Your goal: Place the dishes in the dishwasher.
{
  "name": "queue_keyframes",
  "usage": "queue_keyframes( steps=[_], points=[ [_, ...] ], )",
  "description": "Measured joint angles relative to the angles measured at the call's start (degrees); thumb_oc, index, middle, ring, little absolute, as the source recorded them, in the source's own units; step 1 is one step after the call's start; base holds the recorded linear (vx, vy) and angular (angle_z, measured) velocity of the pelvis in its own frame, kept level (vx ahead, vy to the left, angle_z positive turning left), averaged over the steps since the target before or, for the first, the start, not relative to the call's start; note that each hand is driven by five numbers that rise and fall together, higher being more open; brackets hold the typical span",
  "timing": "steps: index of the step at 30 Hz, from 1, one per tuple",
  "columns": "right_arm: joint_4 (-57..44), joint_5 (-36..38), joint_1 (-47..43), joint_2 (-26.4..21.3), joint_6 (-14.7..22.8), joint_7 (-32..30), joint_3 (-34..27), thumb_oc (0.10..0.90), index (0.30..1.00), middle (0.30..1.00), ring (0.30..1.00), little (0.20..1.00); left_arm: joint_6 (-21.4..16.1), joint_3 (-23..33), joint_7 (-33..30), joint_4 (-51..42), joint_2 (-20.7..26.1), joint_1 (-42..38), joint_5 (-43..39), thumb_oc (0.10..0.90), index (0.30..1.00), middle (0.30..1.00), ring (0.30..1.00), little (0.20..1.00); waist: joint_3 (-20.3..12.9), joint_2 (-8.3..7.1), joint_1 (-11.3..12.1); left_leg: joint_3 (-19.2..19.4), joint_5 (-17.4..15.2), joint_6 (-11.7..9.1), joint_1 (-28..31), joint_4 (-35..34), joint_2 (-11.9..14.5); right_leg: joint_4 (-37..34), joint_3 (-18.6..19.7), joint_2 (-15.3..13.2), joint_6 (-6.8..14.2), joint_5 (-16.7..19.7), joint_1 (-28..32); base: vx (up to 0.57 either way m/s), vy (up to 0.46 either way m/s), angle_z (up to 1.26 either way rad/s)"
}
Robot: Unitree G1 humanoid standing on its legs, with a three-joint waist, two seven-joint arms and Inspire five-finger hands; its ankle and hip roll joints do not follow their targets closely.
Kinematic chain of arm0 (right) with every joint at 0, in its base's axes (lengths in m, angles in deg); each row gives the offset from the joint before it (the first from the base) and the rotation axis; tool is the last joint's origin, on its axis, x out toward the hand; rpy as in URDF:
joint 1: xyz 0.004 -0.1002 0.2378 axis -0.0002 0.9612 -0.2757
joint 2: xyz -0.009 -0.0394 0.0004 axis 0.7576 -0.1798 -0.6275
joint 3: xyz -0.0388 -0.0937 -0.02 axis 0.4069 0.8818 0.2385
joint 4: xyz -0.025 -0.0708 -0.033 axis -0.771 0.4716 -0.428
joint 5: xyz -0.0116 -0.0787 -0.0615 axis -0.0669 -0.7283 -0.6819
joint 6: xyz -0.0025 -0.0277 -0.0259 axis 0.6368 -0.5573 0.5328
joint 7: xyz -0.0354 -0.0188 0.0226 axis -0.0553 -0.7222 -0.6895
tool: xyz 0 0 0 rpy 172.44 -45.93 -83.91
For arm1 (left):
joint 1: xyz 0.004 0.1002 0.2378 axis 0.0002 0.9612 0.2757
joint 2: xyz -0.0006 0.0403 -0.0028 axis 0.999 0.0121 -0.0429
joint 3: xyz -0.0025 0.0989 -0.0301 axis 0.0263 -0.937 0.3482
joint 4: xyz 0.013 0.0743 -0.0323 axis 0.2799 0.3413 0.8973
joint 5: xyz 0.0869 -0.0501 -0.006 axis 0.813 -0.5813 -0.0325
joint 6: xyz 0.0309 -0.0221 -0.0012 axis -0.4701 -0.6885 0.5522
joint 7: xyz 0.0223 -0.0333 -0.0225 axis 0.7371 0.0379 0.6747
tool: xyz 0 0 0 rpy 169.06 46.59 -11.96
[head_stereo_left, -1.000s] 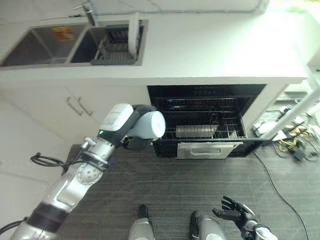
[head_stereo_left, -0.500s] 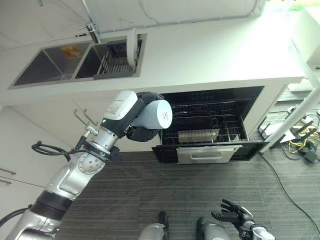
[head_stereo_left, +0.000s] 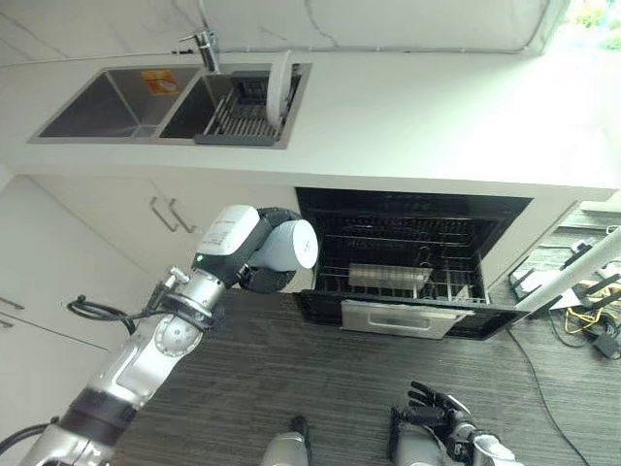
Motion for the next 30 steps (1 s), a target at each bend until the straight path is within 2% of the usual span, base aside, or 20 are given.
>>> queue_keyframes(
  steps=[1, 2, 3, 5, 6, 8, 11, 12, 13, 14, 16, 18, 20, 23, 24, 25, 26, 30],
  points=[
    [0.5, 0.3, -0.1, -0.5, 0.0, 0.0, 0.1, 0.800, 0.900, 0.900, 0.900, 0.900, -0.1, 0.0, 0.1, -0.3, 0.0, -0.3, 0.0, 0.400, 0.300, 0.300, 0.300, 0.300, 0.1, 0.04, 0.1, 1.7, 0.7, 0.0, -0.5, 0.6, 1.0, 0.4, -0.4, 0.2, -0.7, -0.2, 0.1, -0.01, 0.134, 0.21],
    [0.7, 0.3, -0.1, -1.2, 0.1, -0.1, 0.1, 0.800, 0.900, 0.900, 0.900, 0.900, -0.5, -0.1, 0.2, -0.3, -0.1, -0.9, -0.2, 0.400, 0.300, 0.300, 0.300, 0.300, -0.1, 0.74, -0.6, 3.6, -0.8, -0.5, -1.5, 1.3, 1.9, 0.3, -1.7, 0.5, -0.8, -0.4, 0.3, 0.03, 0.167, 0.26],
    [0.7, 0.3, -0.4, -2.0, 0.1, -0.2, 0.1, 0.800, 0.900, 0.900, 0.900, 0.900, -1.2, -0.1, 0.3, -0.4, -0.1, -2.0, -0.3, 0.400, 0.300, 0.300, 0.300, 0.300, 0.0, 1.42, -1.6, 4.2, -2.0, -1.0, -2.3, 0.9, 2.0, -0.1, -2.2, 1.1, -0.8, -0.5, 0.5, 0.04, 0.167, 0.24],
    [0.7, 0.7, -1.1, -3.1, 0.0, -1.3, -0.9, 0.800, 0.900, 0.900, 0.900, 0.900, -1.6, -0.1, 0.5, -0.5, -0.1, -4.2, -0.3, 0.400, 0.300, 0.300, 0.300, 0.300, 0.0, 2.72, -1.8, 3.3, -2.9, -1.5, -2.1, -0.9, 2.3, -1.6, -2.3, 3.0, -1.9, 0.3, 1.0, 0.09, 0.169, -0.13],
    [0.7, 1.6, -1.4, -3.1, 0.0, -1.5, -1.3, 0.800, 0.900, 0.900, 0.900, 0.900, -1.7, -0.2, 0.5, -0.3, -0.1, -5.5, -0.3, 0.400, 0.300, 0.300, 0.300, 0.300, -0.1, 3.27, -2.7, 3.7, -2.9, -1.5, -1.9, -0.9, 3.4, -1.9, -2.4, 3.9, -1.5, -0.2, 1.7, 0.11, 0.155, -0.20],
    [0.5, 2.7, -1.6, -3.2, 0.0, -1.5, -2.4, 0.800, 0.900, 0.900, 0.900, 0.900, -1.8, -1.8, 0.5, 0.0, -0.2, -8.6, -0.3, 0.400, 0.300, 0.300, 0.300, 0.300, -0.2, 4.05, -4.9, 4.4, -2.9, -1.5, -1.6, -1.7, 4.2, -1.7, -2.6, 4.0, -2.2, -0.6, 2.1, 0.11, 0.107, -0.02],
    [0.7, 2.5, -0.8, -3.3, 0.0, -1.6, -2.4, 0.800, 0.900, 0.900, 0.900, 0.900, -2.9, -2.3, 0.6, 0.1, -0.2, -10.3, -0.3, 0.400, 0.300, 0.300, 0.300, 0.300, -0.3, 4.63, -5.1, 4.7, -3.1, -1.2, -0.3, -1.8, 4.0, -1.1, -1.6, 3.5, -2.3, -0.9, 1.9, 0.10, 0.064, -0.20],
    [0.6, 2.5, 0.2, -3.3, 0.1, -1.6, -2.3, 0.800, 0.900, 0.900, 0.900, 0.900, -3.5, -2.3, 0.7, 0.6, -0.3, -10.6, -0.3, 0.400, 0.300, 0.300, 0.300, 0.300, -0.6, 5.10, -5.1, 4.9, -3.2, -0.9, 0.7, -1.9, 3.7, -0.3, -1.5, 3.0, -1.6, -1.3, 1.6, 0.06, 0.022, -0.11],
    [0.6, 2.5, 0.8, -3.0, 0.1, -1.6, -2.3, 0.800, 0.900, 0.900, 0.900, 0.900, -3.9, -2.3, 0.7, 1.1, -0.5, -10.7, -0.4, 0.400, 0.300, 0.300, 0.300, 0.300, -0.6, 4.88, -5.0, 5.4, -2.7, -1.4, 1.0, -1.8, 3.1, 0.4, -1.1, 2.2, -1.0, -1.5, 1.4, 0.02, 0.006, -0.12],
    [0.5, 2.7, 1.9, -2.3, 0.1, -1.3, -2.3, 0.800, 0.900, 0.900, 0.900, 0.900, -3.6, -2.3, 0.8, 1.3, -0.7, -9.9, -0.4, 0.400, 0.300, 0.300, 0.300, 0.300, -1.0, 4.06, -4.7, 6.1, -3.2, -0.5, 1.1, -1.9, 1.3, 0.8, 0.2, 0.7, 0.2, -1.4, 0.8, 0.03, 0.001, -0.05],
    [0.1, 2.9, 2.6, -1.9, 0.6, -1.2, -2.5, 0.800, 0.900, 0.900, 0.900, 0.900, -3.4, -2.3, 1.4, 1.7, -0.7, -8.8, -0.4, 0.400, 0.300, 0.300, 0.300, 0.300, -1.3, 3.54, -4.7, 7.0, -3.3, 0.3, 1.0, -1.8, -0.1, -0.1, 0.8, -0.6, 1.7, -0.5, 0.7, 0.05, -0.007, -0.08],
    [-1.1, 2.7, 3.0, -0.7, 1.0, 0.2, -2.2, 0.800, 0.900, 0.900, 0.900, 0.900, -2.2, -2.3, 1.7, 1.7, -0.7, -6.1, -0.4, 0.400, 0.300, 0.300, 0.300, 0.300, -2.5, 2.32, -4.6, 8.3, -3.9, 1.2, 1.1, -1.4, -0.6, -2.1, 1.3, -1.1, 2.9, 1.0, 0.9, 0.08, -0.044, -0.20],
    [-4.5, 2.6, 4.5, 0.1, -0.5, 2.4, -2.0, 0.800, 0.900, 0.900, 0.900, 0.900, -1.8, -2.1, 1.8, 1.7, -1.1, -4.9, -1.3, 0.400, 0.300, 0.300, 0.300, 0.300, -3.0, 1.55, -4.8, 9.0, -4.1, 1.4, 1.7, -1.7, -0.6, -3.1, 1.8, -0.7, 2.7, 1.6, 1.2, 0.02, -0.056, -0.21],
    [-14.4, 2.5, 8.0, -0.1, -1.9, 4.9, 0.3, 0.800, 0.900, 0.900, 0.900, 0.900, -1.5, -2.1, 2.4, 2.2, -2.1, -4.8, -2.7, 0.400, 0.300, 0.300, 0.300, 0.300, -3.4, 0.87, -5.6, 9.2, -4.1, 1.3, 2.1, -1.9, -0.1, -4.1, 2.0, 0.1, 2.7, 2.4, 2.1, 0.02, -0.051, -0.08],
    [-19.7, 2.6, 10.0, -0.5, -2.7, 5.2, 1.0, 0.800, 0.900, 0.900, 0.900, 0.900, -1.5, -2.1, 2.4, 2.5, -2.2, -4.8, -2.7, 0.400, 0.300, 0.300, 0.300, 0.300, -3.5, 0.67, -6.0, 9.2, -4.1, 1.3, 2.2, -1.9, 0.0, -4.1, 2.1, 0.2, 2.7, 2.4, 2.1, 0.00, -0.034, -0.08],
    [-30.9, 2.7, 14.7, -1.3, -4.5, 6.3, 1.1, 0.800, 0.900, 0.900, 0.900, 0.900, -1.6, -1.7, 2.3, 3.7, -3.5, -4.5, -2.6, 0.400, 0.300, 0.300, 0.300, 0.300, -3.7, 0.14, -7.4, 9.4, -4.0, 1.3, 2.3, -1.9, 0.1, -4.2, 2.5, 0.8, 2.7, 2.6, 2.0, 0.02, -0.027, -0.11],
    [-35.5, 2.7, 15.9, -1.5, -4.8, 7.3, 1.1, 0.800, 0.900, 0.900, 0.900, 0.900, -1.6, -1.6, 2.2, 4.4, -4.1, -4.2, -2.6, 0.400, 0.300, 0.300, 0.300, 0.300, -3.9, -0.21, -8.0, 9.7, -4.1, 1.2, 2.6, -2.0, 0.2, -4.4, 2.8, 0.9, 2.7, 2.6, 2.0, 0.00, -0.020, -0.29],
    [-44.0, 2.8, 18.1, -2.2, -5.9, 11.6, 0.8, 0.800, 0.900, 0.900, 0.900, 0.900, -2.2, -1.6, 1.6, 7.0, -3.9, -3.1, -2.6, 0.400, 0.300, 0.300, 0.300, 0.300, -5.1, -2.66, -10.0, 12.2, -5.0, 0.1, 3.9, -2.0, 1.0, -5.4, 5.0, 1.7, 2.7, 2.9, 1.7, 0.01, -0.014, -0.35]
  ],
)
